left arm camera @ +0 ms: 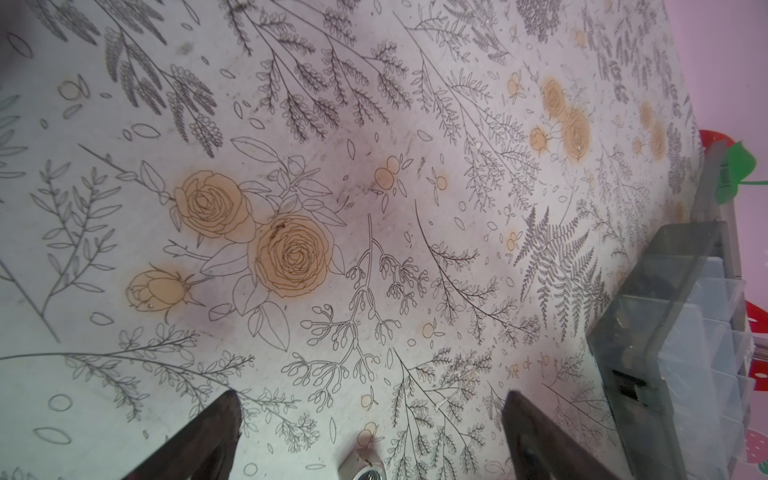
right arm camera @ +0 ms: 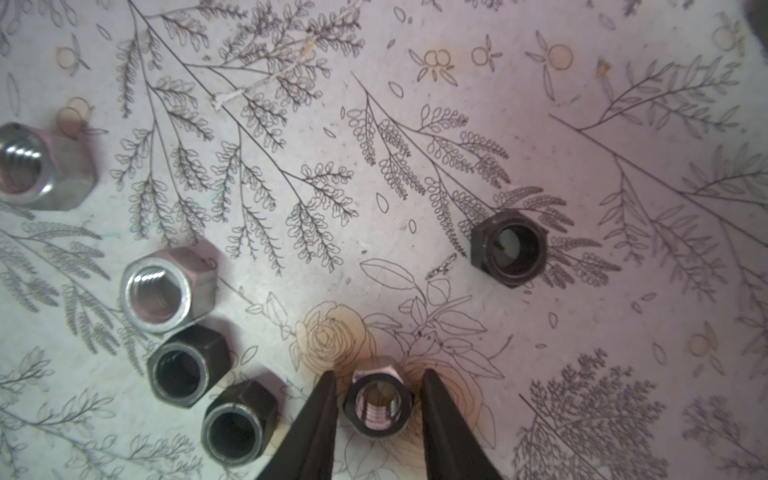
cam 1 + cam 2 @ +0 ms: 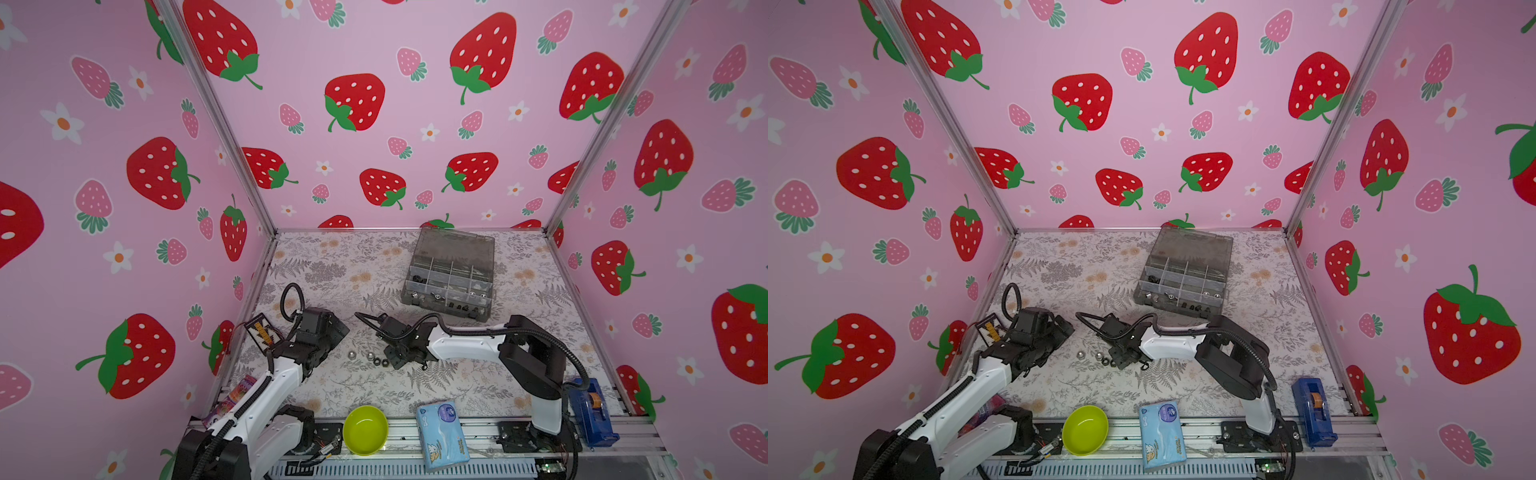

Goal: Sort the screws and nuts into containers
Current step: 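Lift the silver hex nut with the right gripper and carry it over the box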

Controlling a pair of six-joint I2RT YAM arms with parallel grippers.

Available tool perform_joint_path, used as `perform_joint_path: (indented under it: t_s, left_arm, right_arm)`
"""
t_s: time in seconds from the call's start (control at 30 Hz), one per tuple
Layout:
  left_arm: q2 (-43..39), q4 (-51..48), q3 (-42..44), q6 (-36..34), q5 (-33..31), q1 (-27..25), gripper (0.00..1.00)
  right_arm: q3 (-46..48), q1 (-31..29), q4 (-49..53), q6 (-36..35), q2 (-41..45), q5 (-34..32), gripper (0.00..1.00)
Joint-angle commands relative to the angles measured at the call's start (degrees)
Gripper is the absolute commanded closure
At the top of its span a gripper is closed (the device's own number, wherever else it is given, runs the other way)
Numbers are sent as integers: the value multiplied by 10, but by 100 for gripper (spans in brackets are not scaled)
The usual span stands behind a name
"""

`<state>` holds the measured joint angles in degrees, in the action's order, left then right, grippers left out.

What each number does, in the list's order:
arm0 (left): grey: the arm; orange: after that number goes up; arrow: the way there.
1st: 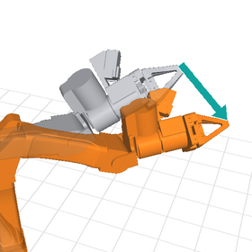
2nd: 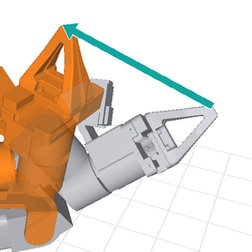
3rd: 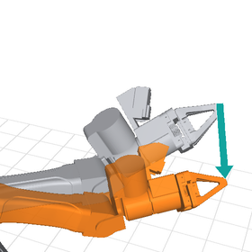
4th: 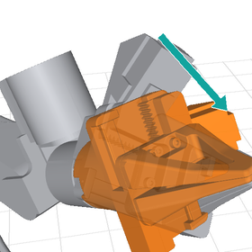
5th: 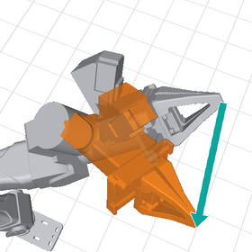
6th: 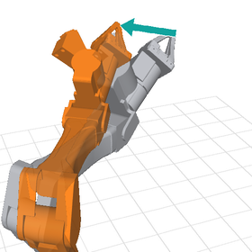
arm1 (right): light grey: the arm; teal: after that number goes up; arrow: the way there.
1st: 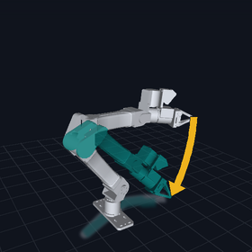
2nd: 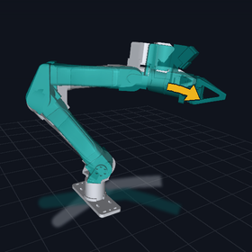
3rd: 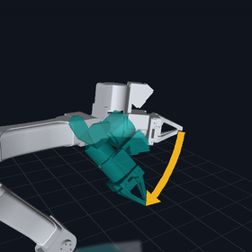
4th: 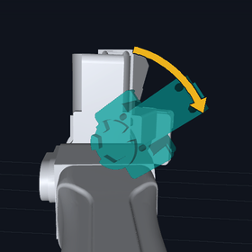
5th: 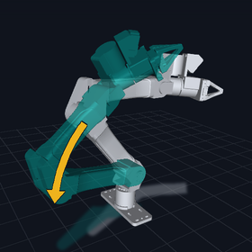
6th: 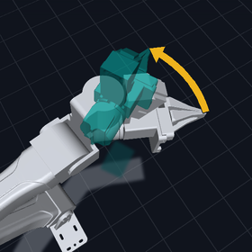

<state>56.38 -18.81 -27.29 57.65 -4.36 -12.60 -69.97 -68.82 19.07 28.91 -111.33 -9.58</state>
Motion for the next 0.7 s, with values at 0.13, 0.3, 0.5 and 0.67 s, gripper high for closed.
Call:
perform_joint_path:
  t_s: [0.13, 0.3, 0.5, 0.67]
  left_arm:
    - [-7, 2, -7, 1, -9, 0, 1]
    - [-7, 3, -6, 2, -11, 1, 1]
    - [-4, 4, -7, 1, -11, 1, 1]
    - [-6, 2, -7, -5, -10, 0, 1]
  right_arm:
    - [19, 3, 49, 10, -28, 24, 74]
    - [19, 3, 55, 14, -17, 26, 77]
    - [19, 6, 60, 23, 10, 12, 78]
    - [22, 18, 58, 34, 46, 9, 83]
